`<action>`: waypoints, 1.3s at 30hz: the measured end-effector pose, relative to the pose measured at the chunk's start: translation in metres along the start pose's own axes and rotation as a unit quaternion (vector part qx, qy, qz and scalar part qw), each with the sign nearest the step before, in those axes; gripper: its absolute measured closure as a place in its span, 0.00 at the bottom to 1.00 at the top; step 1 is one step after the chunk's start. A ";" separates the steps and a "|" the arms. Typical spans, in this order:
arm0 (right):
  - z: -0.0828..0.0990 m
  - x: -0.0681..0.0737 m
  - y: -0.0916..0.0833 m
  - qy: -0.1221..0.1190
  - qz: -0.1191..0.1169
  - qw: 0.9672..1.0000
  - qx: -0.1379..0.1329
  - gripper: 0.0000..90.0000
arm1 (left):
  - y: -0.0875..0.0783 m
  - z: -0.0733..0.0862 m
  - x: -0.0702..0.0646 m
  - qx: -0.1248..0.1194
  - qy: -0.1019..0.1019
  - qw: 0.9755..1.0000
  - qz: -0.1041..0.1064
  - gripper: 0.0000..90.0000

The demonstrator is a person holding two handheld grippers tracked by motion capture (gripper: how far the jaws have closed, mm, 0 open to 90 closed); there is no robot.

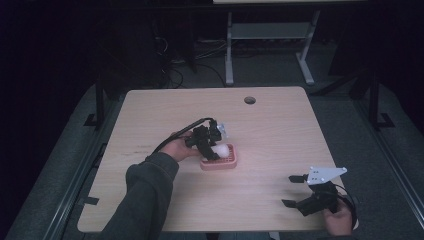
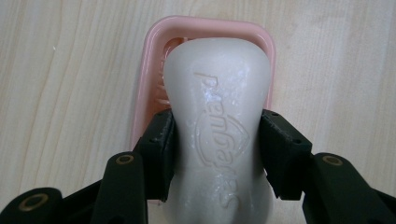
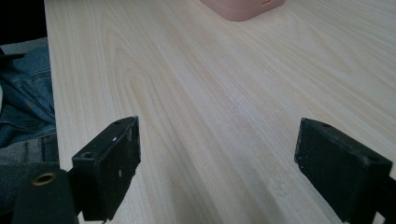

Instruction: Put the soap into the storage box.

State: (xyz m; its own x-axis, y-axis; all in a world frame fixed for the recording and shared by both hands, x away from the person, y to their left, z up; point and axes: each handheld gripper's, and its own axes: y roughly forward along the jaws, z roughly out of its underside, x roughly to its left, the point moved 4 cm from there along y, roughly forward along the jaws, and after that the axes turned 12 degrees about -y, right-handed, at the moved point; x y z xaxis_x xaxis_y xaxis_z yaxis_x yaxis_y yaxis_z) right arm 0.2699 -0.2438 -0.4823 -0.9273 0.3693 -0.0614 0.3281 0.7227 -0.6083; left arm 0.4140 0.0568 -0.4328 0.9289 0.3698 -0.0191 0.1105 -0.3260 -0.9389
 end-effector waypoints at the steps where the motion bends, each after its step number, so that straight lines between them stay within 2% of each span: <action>1: 0.000 0.000 0.000 0.000 0.000 1.000 0.000 0.16 | 0.001 0.000 0.000 0.001 -0.002 1.000 0.001 0.55; 14: 0.000 -0.001 -0.001 -0.001 -0.001 1.000 -0.001 0.16 | 0.013 -0.004 0.003 0.009 -0.005 1.000 0.007 0.55; 25: 0.001 -0.001 0.000 -0.001 -0.002 1.000 -0.002 0.16 | 0.023 -0.005 0.004 0.019 -0.007 1.000 0.004 0.55; 31: 0.001 -0.001 0.000 -0.001 -0.002 1.000 -0.002 0.16 | 0.024 -0.006 0.004 0.015 -0.008 1.000 0.005 0.55; 39: 0.000 -0.001 0.000 -0.001 0.000 1.000 -0.002 0.16 | 0.025 -0.007 0.003 0.016 -0.003 1.000 -0.003 0.55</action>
State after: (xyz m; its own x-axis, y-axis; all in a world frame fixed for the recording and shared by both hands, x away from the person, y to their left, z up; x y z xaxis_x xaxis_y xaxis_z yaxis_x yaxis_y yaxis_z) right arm 0.2706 -0.2446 -0.4825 -0.9272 0.3693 -0.0627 0.3297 0.7252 -0.6045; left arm 0.4220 0.0436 -0.4541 0.9264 0.3764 -0.0141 0.1057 -0.2958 -0.9494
